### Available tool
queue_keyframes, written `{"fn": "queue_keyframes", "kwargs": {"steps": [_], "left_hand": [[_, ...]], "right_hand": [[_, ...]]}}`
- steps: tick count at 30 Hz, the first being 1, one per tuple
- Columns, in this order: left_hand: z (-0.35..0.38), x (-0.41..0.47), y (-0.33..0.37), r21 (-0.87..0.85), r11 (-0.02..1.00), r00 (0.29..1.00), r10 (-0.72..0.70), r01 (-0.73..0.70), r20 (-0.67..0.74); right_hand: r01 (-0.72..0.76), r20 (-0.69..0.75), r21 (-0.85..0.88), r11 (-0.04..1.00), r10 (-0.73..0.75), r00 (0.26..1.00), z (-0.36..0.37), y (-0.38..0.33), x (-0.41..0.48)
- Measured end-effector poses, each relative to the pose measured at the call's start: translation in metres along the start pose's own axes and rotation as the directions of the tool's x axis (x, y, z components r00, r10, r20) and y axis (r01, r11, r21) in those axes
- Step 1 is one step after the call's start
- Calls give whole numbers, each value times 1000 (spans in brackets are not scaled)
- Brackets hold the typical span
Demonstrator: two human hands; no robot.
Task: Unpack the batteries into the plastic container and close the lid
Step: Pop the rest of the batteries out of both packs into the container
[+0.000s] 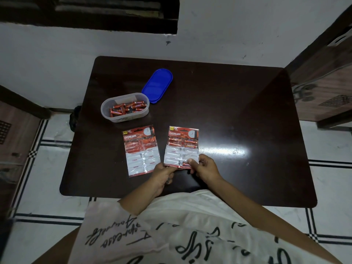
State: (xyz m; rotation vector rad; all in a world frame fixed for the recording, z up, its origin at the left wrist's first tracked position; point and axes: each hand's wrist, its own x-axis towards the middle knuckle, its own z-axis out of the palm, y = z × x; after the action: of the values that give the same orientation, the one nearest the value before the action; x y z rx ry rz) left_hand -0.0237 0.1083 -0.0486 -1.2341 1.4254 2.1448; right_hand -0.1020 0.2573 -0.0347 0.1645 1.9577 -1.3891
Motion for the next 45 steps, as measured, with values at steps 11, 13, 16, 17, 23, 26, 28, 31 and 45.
{"fn": "queue_keyframes", "kwargs": {"steps": [11,13,16,17,23,26,28,31,45], "left_hand": [[-4,2,7,137,989,995,48,-59,85],[-6,2,10,174,983,993,33,-52,112],[-9,3,14,227,972,986,15,-53,166],[-10,4,14,253,966,983,9,-56,182],[-3,5,18,283,922,937,178,-266,301],[-1,2,15,269,907,929,250,-323,271],[-2,3,7,253,913,938,267,-319,220],[-1,2,3,272,911,951,287,-308,116],[-11,10,12,345,937,978,-12,-61,206]], "right_hand": [[-60,121,189,980,38,992,-8,-1,-9],[-74,123,179,981,52,991,-7,1,-7],[-89,129,175,981,66,989,-6,4,-5],[-92,128,169,981,71,989,-6,5,-5],[-104,127,176,979,82,988,-8,2,-6],[-109,150,178,978,82,985,-8,-4,-9],[-109,151,180,978,82,985,-6,-7,-10],[-125,137,179,976,101,985,-3,-9,-12],[-127,103,124,984,115,988,-2,-11,-17]]}}
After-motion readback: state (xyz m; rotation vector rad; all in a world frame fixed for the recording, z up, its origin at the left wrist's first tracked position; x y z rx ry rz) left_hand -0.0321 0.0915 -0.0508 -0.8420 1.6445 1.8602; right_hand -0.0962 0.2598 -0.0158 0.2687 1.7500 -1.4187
